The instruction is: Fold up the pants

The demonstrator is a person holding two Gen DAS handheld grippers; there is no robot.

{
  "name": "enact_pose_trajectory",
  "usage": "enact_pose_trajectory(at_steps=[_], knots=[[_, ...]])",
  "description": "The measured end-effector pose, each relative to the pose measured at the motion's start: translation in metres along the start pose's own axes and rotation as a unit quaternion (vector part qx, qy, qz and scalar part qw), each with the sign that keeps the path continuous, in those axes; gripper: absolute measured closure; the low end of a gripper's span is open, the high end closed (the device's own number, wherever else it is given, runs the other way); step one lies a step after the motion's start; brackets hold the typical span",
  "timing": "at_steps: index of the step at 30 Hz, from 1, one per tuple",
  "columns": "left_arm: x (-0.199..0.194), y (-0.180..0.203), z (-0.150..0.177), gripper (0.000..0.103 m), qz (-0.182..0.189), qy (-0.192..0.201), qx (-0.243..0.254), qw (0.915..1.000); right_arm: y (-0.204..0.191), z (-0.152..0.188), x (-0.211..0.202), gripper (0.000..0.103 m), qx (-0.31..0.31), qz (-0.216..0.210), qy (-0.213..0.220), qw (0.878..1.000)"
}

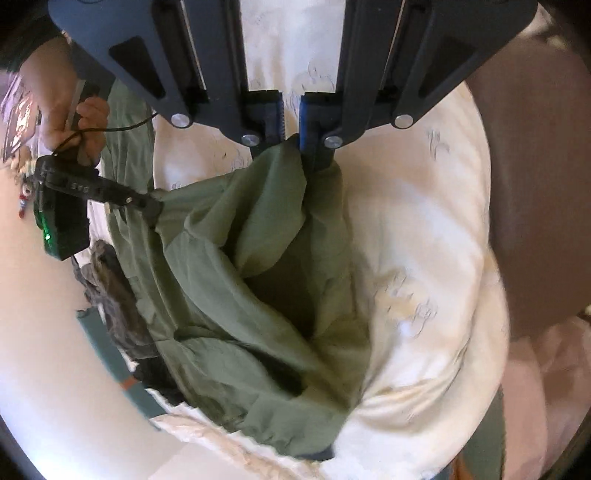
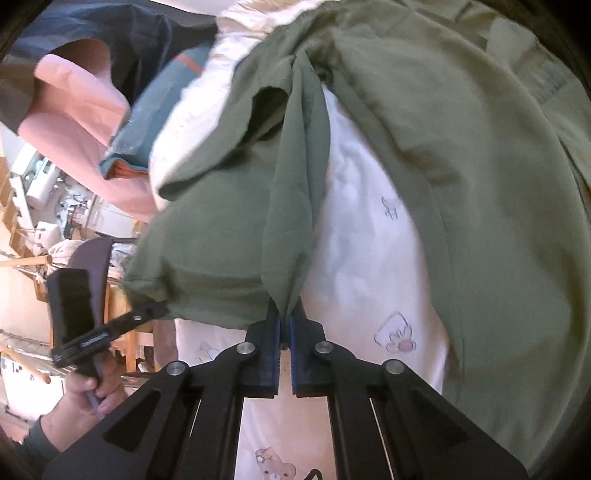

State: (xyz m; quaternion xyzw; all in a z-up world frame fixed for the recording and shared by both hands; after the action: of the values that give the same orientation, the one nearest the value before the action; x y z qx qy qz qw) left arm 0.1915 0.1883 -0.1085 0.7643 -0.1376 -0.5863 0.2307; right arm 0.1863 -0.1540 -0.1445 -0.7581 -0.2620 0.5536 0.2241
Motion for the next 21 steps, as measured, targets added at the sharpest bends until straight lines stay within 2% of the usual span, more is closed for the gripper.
enact_pose_trajectory(at_steps=[2, 6, 9, 11, 12, 16, 17, 18, 19, 20, 21], knots=[[-0.003, 0.000, 0.009, 0.100, -0.001, -0.004, -0.022, 0.9998, 0.004, 0.006, 0.004, 0.101, 0.029, -0.009, -0.018, 0.999], [-0.008, 0.004, 0.029, 0.100, -0.026, -0.016, -0.019, 0.9994, -0.007, 0.025, -0.007, 0.101, 0.009, -0.007, -0.020, 1.000], [0.012, 0.006, 0.036, 0.099, -0.081, -0.027, 0.006, 0.9963, 0.006, 0.037, 0.016, 0.101, 0.017, 0.015, -0.040, 0.999], [0.029, 0.007, 0.038, 0.096, -0.127, -0.026, 0.016, 0.9914, 0.017, 0.041, 0.034, 0.100, 0.033, 0.023, -0.050, 0.998], [0.035, 0.007, 0.039, 0.096, -0.142, -0.026, 0.016, 0.9893, 0.023, 0.043, 0.040, 0.097, 0.043, 0.022, -0.050, 0.998], [0.045, 0.015, 0.040, 0.096, -0.180, -0.025, 0.024, 0.9830, 0.034, 0.049, 0.039, 0.092, 0.080, 0.004, -0.030, 0.996], [0.044, 0.017, 0.040, 0.094, -0.184, -0.023, 0.025, 0.9823, 0.034, 0.052, 0.033, 0.083, 0.076, 0.009, -0.028, 0.997], [0.041, 0.020, 0.040, 0.090, -0.184, -0.020, 0.023, 0.9824, 0.031, 0.054, 0.025, 0.072, 0.069, 0.014, -0.026, 0.997], [0.037, 0.023, 0.041, 0.085, -0.183, -0.014, 0.025, 0.9827, 0.027, 0.055, 0.020, 0.067, 0.065, 0.015, -0.024, 0.997], [0.034, 0.026, 0.043, 0.068, -0.187, -0.007, 0.029, 0.9819, 0.025, 0.057, 0.013, 0.060, 0.061, 0.015, -0.021, 0.998], [0.033, 0.031, 0.044, 0.040, -0.195, 0.000, 0.032, 0.9803, 0.023, 0.060, 0.003, 0.057, 0.058, 0.013, -0.018, 0.998]])
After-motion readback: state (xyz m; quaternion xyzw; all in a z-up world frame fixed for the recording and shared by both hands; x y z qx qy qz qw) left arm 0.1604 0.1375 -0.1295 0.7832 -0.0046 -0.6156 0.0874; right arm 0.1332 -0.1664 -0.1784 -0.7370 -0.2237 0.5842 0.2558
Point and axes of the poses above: each gripper's, at about its wrist camera, not at the fingertips, and x roughly the way its jaws point, y to its right, z to its underside, the point moved 1 cm from there along x, roughly the way its jaws point, and after that the axes turned 8 degrees about -x, right-handed, at the moved point
